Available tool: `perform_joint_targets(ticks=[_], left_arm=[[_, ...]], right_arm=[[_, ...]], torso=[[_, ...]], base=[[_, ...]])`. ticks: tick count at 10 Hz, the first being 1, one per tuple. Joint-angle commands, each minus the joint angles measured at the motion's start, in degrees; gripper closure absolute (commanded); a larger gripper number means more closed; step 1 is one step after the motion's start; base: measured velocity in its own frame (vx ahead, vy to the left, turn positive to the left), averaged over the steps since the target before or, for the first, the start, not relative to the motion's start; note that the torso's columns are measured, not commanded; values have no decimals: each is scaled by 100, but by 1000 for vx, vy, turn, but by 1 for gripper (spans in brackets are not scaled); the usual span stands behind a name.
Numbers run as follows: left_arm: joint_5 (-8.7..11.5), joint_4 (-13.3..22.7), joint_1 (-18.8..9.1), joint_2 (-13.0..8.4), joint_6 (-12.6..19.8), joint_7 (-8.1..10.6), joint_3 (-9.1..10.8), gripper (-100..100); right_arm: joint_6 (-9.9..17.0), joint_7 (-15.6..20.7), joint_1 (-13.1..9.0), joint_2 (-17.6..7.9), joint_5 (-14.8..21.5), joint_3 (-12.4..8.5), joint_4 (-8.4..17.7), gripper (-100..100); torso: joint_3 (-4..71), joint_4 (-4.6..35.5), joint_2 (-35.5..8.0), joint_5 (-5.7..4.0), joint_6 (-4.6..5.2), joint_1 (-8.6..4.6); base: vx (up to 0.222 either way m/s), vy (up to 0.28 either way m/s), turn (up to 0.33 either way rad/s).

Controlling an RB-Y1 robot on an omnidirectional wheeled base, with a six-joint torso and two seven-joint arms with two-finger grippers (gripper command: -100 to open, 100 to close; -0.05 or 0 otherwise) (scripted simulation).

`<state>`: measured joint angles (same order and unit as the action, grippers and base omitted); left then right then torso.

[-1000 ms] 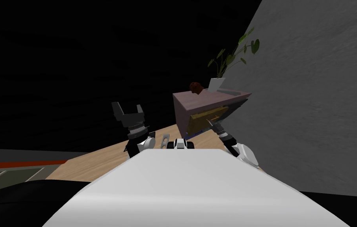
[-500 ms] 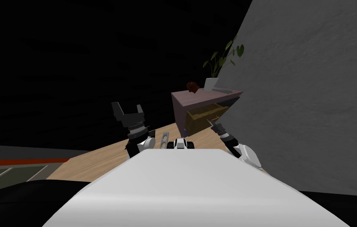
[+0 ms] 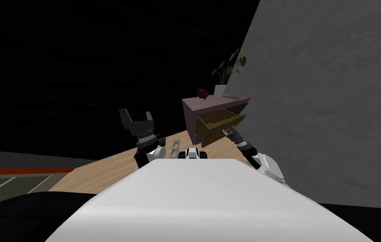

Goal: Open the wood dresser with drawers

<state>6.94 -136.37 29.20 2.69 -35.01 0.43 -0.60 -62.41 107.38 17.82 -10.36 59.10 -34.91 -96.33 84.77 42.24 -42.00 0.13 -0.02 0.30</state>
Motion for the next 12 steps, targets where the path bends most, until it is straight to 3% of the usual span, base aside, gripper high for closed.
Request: perform_joint_targets(ticks=[1,6,7,8,12], left_arm=[[0,0,0,0,0,0,0,0],[0,0,0,-1,0,0,1,0],[0,0,0,-1,0,0,1,0],[0,0,0,-1,0,0,1,0],[0,0,0,-1,0,0,1,0]], right_arm=[[110,-287,-43,-206,-40,-48,-95,-100],[310,-776,-116,-570,-100,-123,-275,-100],[284,-728,-65,-508,-68,-88,-267,-100],[301,-758,-60,-515,-63,-88,-266,0],[309,-756,-41,-509,-50,-86,-239,0]], torso=[[-5,4,-8,-5,-4,-17],[-24,16,-39,-4,5,-28],[-26,31,-49,13,7,-17],[-29,26,-50,8,4,-13],[-23,12,-37,-5,1,-19]], base=[[1,37,-5],[-10,29,-1],[-5,11,-3],[0,0,0],[0,0,0]])
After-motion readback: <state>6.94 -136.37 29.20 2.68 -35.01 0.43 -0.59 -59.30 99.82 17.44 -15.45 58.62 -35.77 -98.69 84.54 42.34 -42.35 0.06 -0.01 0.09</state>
